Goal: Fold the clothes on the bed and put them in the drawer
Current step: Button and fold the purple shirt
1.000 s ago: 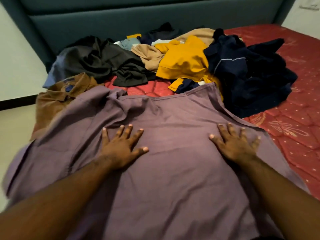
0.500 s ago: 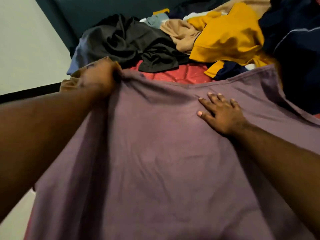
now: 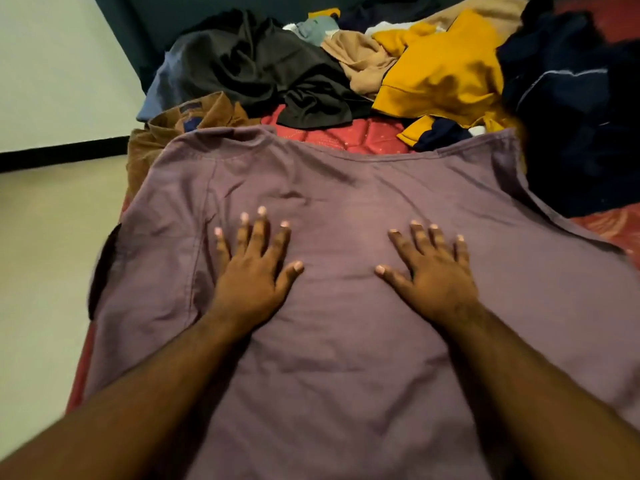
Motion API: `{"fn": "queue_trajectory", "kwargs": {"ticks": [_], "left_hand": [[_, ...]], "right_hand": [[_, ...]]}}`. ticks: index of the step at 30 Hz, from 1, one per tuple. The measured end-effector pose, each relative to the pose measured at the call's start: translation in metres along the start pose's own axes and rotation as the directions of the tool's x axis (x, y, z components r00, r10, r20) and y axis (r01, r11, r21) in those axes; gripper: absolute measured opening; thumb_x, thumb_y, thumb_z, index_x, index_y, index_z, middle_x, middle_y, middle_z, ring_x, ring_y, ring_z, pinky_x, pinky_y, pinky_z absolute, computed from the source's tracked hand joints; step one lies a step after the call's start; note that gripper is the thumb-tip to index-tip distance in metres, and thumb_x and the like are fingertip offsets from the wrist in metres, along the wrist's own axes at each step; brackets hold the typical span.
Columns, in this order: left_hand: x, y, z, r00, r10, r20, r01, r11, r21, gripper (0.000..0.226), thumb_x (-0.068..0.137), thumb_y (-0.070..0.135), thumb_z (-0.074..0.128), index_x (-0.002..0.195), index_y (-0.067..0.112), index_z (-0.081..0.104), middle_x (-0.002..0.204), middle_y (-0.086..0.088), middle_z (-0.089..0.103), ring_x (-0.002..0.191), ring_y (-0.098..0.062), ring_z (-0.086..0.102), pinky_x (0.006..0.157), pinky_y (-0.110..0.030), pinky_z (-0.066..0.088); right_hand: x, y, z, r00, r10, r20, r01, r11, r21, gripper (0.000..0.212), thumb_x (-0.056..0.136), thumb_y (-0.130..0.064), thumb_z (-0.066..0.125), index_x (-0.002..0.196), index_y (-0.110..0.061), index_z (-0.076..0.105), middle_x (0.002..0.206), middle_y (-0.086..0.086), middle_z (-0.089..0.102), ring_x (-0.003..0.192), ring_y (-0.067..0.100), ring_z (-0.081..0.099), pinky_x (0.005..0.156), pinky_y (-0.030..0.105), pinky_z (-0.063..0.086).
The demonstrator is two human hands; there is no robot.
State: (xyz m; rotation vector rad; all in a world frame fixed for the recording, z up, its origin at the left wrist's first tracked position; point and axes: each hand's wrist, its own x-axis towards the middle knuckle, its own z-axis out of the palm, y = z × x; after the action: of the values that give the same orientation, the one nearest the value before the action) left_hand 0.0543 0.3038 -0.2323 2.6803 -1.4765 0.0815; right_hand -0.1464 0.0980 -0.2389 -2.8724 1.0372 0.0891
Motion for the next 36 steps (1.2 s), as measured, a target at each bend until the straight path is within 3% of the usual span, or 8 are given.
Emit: {"fn": "queue_trajectory", "kwargs": {"ticks": [6,11,16,22,25,30,34,36], "left_hand": [[-0.064,0.027,-0.036,0.959,0.27,-0.086,-0.274,0.961,-0.037,0.055,0.095,0.049,0.034,0.139,0.022,0.052,0.144,-0.005,0.051,0.134,-0.029,0.047,0.112,-0.058,0.024],[-0.167,-0.036,-0.004,0.993,0.019,0.119,-0.001,0.989,-0.149,0.068,0.096,0.067,0.016,0.148,0.031,0.039,0.157,0.004,0.023,0.142,-0.03,0.034,0.115,-0.048,0.017],[-0.198,-0.059,-0.009,0.931,-0.253,0.264,0.289,0.951,-0.11,0.099,0.064,0.089,-0.015,0.152,0.047,0.001,0.162,0.014,-0.005,0.151,-0.019,-0.002,0.114,-0.063,0.001],[-0.217,-0.039,-0.038,0.968,-0.115,0.223,0.15,0.978,-0.145,0.096,0.069,0.091,-0.007,0.152,0.046,0.01,0.163,0.01,0.004,0.15,-0.024,0.007,0.11,-0.069,0.003],[-0.232,-0.035,-0.03,0.938,-0.005,0.346,0.04,0.995,-0.096,0.104,0.045,0.093,-0.029,0.141,0.054,-0.019,0.155,0.018,-0.025,0.15,-0.016,-0.011,0.114,-0.061,-0.004],[-0.24,-0.034,-0.037,0.912,-0.057,0.406,0.092,0.994,-0.067,0.106,0.042,0.096,-0.024,0.14,0.055,-0.021,0.153,0.021,-0.026,0.149,-0.014,-0.014,0.111,-0.063,-0.006],[-0.223,-0.016,-0.049,0.971,0.005,0.24,0.015,0.996,-0.085,0.099,0.062,0.088,-0.004,0.15,0.049,0.017,0.161,0.017,0.005,0.151,-0.016,0.003,0.111,-0.065,-0.002],[-0.212,0.001,-0.052,0.947,0.16,0.278,-0.113,0.977,-0.18,0.101,0.058,0.096,-0.007,0.146,0.054,0.019,0.159,0.021,0.007,0.15,-0.013,0.002,0.116,-0.056,0.003]], "right_hand": [[-0.063,-0.062,-0.005,0.979,-0.151,0.136,0.141,0.987,0.08,0.087,0.073,-0.073,0.0,0.153,-0.039,0.003,0.163,0.0,-0.006,0.149,0.028,-0.005,0.114,0.056,-0.007],[-0.127,-0.086,0.001,0.937,-0.244,0.249,0.226,0.969,0.1,0.083,0.076,-0.084,0.012,0.148,-0.049,-0.009,0.158,-0.014,-0.02,0.148,0.019,-0.014,0.112,0.058,-0.014],[-0.124,0.006,-0.013,0.837,0.372,0.401,-0.412,0.911,0.017,0.105,0.059,-0.099,0.029,0.146,-0.053,-0.009,0.159,-0.017,-0.017,0.149,0.028,-0.009,0.105,0.073,0.004],[-0.152,0.01,-0.044,0.87,0.329,0.367,-0.362,0.932,0.022,0.076,0.079,-0.054,0.065,0.142,-0.023,0.036,0.15,0.018,0.031,0.135,0.033,0.04,0.111,0.038,0.034],[-0.163,0.018,-0.053,0.856,0.237,0.46,-0.286,0.958,0.038,0.085,0.072,-0.031,0.08,0.144,-0.022,0.036,0.15,0.01,0.039,0.133,0.022,0.045,0.109,0.028,0.036],[-0.186,0.051,-0.076,0.847,0.278,0.453,-0.393,0.901,0.182,0.061,0.094,-0.021,0.06,0.147,-0.01,0.033,0.153,0.008,0.036,0.136,0.022,0.04,0.098,0.01,0.036],[-0.198,0.102,-0.081,0.9,0.262,0.348,-0.396,0.823,0.406,0.032,0.077,0.011,0.069,0.103,-0.007,0.065,0.101,0.017,0.065,0.089,0.021,0.065,0.089,0.044,0.053],[-0.221,0.126,-0.074,0.942,0.229,0.245,-0.322,0.82,0.473,0.023,0.073,0.015,0.072,0.08,-0.006,0.067,0.075,0.007,0.066,0.065,-0.002,0.063,0.076,0.034,0.051]]}}
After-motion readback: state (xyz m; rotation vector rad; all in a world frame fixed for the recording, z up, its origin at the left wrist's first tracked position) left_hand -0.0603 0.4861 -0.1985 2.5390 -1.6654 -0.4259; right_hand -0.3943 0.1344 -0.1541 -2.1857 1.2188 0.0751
